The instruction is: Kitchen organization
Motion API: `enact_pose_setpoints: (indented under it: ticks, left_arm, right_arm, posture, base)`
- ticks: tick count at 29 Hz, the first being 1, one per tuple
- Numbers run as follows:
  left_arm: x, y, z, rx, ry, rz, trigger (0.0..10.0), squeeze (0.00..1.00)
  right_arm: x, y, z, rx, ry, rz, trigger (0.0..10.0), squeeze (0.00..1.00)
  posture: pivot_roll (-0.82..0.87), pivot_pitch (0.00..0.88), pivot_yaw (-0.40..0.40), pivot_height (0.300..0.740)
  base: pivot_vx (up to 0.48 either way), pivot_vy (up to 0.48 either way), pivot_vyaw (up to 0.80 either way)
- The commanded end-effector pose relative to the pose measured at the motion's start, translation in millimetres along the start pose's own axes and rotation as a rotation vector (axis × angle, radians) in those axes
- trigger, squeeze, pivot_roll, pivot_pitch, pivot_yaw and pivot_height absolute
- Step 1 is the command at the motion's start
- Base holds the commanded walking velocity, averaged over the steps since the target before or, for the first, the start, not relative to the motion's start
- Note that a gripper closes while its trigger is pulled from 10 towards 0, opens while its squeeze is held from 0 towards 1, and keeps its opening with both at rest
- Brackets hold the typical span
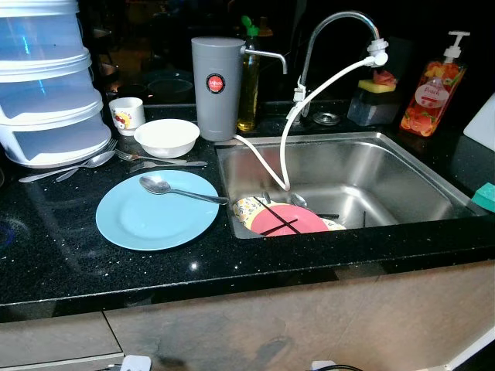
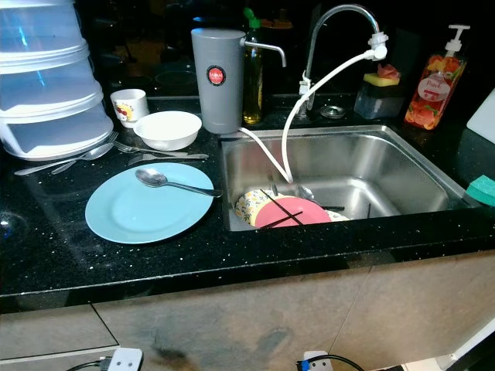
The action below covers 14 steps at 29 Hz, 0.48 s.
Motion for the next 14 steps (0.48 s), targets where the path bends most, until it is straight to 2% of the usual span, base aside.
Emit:
enact_pose_setpoints:
  ticks: [1, 4, 5, 7, 9, 12, 14]
  left_arm:
    - [2.1, -8, -6.0, -0.008, -0.015, 0.018, 10.0, 0.00]
    - [3.5, -11, -2.3, 0.026, 0.020, 0.030, 10.0, 0.00]
    - [5.0, -18, 0.9, 0.016, 0.028, 0.069, 10.0, 0.00]
    - [5.8, -20, 2.5, 0.004, 0.031, 0.083, 10.0, 0.00]
    - [8.4, -25, 9.7, 0.044, 0.075, 0.099, 10.0, 0.00]
    - [10.9, -27, 20.1, 0.084, 0.131, 0.098, 10.0, 0.00]
    - [11.0, -27, 19.6, 0.093, 0.126, 0.098, 10.0, 0.00]
  right_arm:
    - [-0.6, 3, 2.6, -0.009, 0.010, -0.019, 10.0, 0.00]
    - [-1.0, -3, 6.8, 0.059, 0.028, 0.022, 10.0, 0.00]
    - [-1.2, -2, 5.5, 0.059, 0.011, 0.019, 10.0, 0.00]
    - [-1.4, 1, 5.1, 0.035, 0.008, 0.004, 10.0, 0.00]
    - [-1.7, 4, 7.1, 0.008, 0.022, -0.015, 10.0, 0.00]
    - [-1.3, -2, 7.0, 0.056, 0.020, 0.018, 10.0, 0.00]
    - [-1.0, -3, 5.2, 0.066, 0.014, 0.023, 10.0, 0.00]
  posture:
    - [0.05, 0.036, -0.040, 0.740]
    - [0.04, 0.045, -0.017, 0.740]
    - [0.04, 0.040, -0.024, 0.740]
    - [0.04, 0.039, -0.029, 0.740]
    - [0.05, 0.022, -0.041, 0.740]
    - [0.04, 0.033, -0.023, 0.740]
    - [0.04, 0.022, -0.019, 0.740]
  base:
    - [0.000, 0.000, 0.00]
    - [0.000, 0.000, 0.00]
    - [0.000, 0.000, 0.00]
    - [0.000, 0.000, 0.00]
    - [0.000, 0.000, 0.00]
    - [0.000, 0.000, 0.00]
    - [0.000, 0.000, 0.00]
Point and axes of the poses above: a point about 5 cm out from each wrist's last joint towards the gripper, its own x axis pointing back from the gripper into the wrist, its own y axis along the axis of the wrist's last joint, z = x × y, the point moved 2 cm from there along -x, pointing out of the wrist towards the gripper, and after that the axes turned 9 degrees about -x, right-handed, at the moved point
